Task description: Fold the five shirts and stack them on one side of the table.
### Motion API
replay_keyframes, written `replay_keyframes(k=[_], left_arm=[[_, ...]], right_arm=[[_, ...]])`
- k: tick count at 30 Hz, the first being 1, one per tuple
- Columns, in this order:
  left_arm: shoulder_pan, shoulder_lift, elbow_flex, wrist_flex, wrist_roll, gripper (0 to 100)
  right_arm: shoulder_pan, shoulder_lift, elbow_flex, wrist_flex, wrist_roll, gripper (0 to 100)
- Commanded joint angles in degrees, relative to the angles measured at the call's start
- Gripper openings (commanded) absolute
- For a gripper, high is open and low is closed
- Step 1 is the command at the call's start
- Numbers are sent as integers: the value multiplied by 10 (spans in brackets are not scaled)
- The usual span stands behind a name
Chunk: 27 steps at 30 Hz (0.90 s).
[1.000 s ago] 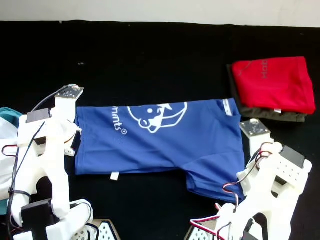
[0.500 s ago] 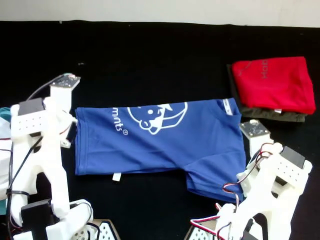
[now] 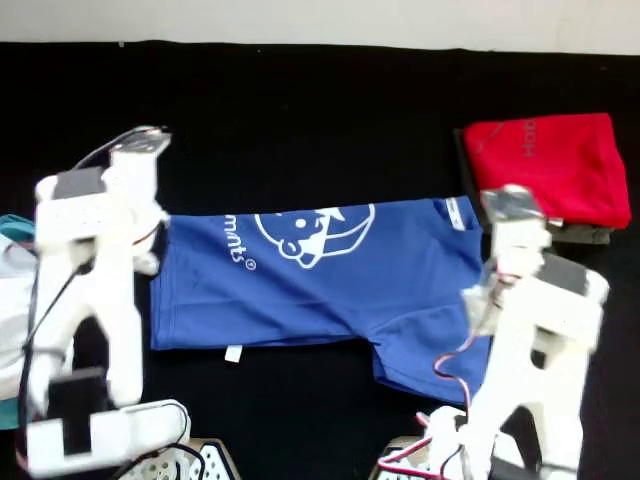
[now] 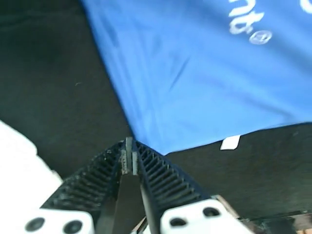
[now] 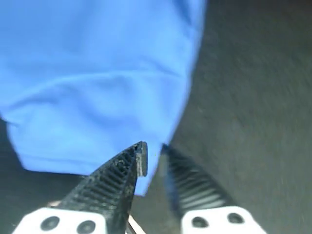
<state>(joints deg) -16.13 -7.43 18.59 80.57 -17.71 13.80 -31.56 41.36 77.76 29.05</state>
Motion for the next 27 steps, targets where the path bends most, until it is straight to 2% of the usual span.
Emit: replay_keyframes(k=[1, 5, 11, 15, 18, 22, 27], left_arm=[[63, 73, -82, 7, 41, 10], [97, 167, -131, -25, 41, 11], [63, 325, -204, -40, 40, 11], [-3, 430, -319, 11, 39, 10], [-54, 513, -451, 68, 33, 10], [-93, 629, -648, 153, -12, 10], [-124, 738, -831, 204, -21, 10]], right_arm=[[-101, 76, -50, -29, -40, 22], [-117, 211, -111, -106, -83, 22], [-114, 380, -252, -124, -96, 22], [-114, 473, -347, -126, -94, 22], [-114, 546, -422, -125, -94, 22], [-114, 640, -520, -121, -94, 22], [-116, 704, -636, -34, -94, 22]])
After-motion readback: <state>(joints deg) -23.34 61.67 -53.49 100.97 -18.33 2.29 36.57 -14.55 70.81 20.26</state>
